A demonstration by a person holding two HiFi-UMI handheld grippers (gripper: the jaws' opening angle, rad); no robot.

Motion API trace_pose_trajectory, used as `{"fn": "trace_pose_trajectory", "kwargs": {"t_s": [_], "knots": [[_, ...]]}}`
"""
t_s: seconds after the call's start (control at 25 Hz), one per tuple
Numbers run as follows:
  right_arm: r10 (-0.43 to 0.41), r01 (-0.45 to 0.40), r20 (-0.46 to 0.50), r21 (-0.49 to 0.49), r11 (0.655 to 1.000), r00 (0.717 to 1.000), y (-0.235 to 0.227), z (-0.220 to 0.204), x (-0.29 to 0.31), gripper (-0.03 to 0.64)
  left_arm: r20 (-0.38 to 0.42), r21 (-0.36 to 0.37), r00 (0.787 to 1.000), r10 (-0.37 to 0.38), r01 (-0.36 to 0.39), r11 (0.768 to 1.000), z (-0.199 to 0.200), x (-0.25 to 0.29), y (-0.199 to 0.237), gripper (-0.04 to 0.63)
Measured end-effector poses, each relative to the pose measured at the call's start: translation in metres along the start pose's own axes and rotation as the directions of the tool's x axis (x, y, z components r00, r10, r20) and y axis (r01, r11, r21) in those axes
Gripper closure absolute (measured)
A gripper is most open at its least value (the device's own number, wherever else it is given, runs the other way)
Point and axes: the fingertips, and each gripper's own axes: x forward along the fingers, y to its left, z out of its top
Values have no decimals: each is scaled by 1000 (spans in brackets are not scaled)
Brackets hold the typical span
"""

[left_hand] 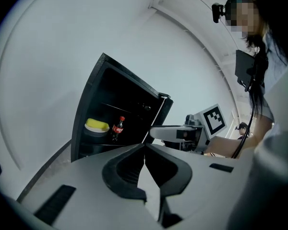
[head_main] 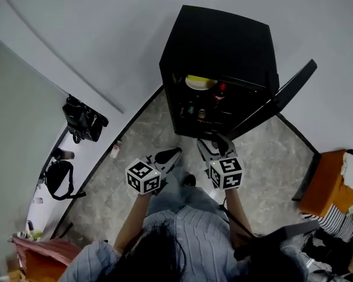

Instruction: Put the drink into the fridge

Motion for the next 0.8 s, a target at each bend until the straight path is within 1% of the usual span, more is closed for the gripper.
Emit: {"fn": "trace_pose_trajectory", "kwargs": {"t_s": [0.12, 0.28, 0.32, 0.4, 0.48, 0.56, 0.72, 0.8], "knots": [[41, -41, -9, 30, 999, 999, 13, -8, -12, 367, -7, 13, 1000, 0, 0, 1000, -3, -4, -12, 586], [62, -62, -18, 24, 998, 998, 33, -8, -19, 375, -1, 14, 1000, -5, 5, 1000, -7, -10, -19, 586], [61, -61, -11, 21, 998, 998, 36, -8, -20, 390, 1, 10, 1000, -7, 7, 1000, -8, -12, -19, 586], [62, -62, 4, 18, 998, 998, 43, -7, -22, 444, 7, 2, 1000, -4, 4, 1000, -9, -15, -18, 586], [62, -62, 9, 14, 998, 998, 47, -7, -22, 460, 15, -2, 1000, -2, 2, 1000, -8, -17, -17, 586], [46, -46, 7, -8, 999, 999, 47, -5, -22, 470, 17, 3, 1000, -6, 6, 1000, -5, -18, -18, 586], [-12, 14, 23, -89, 996, 1000, 45, 4, -24, 488, 17, 35, 1000, -13, 13, 999, -1, -29, -20, 586], [-27, 31, 43, -90, 995, 999, 47, 9, -26, 499, 16, 41, 1000, -17, 17, 999, -1, -38, -20, 586]]}}
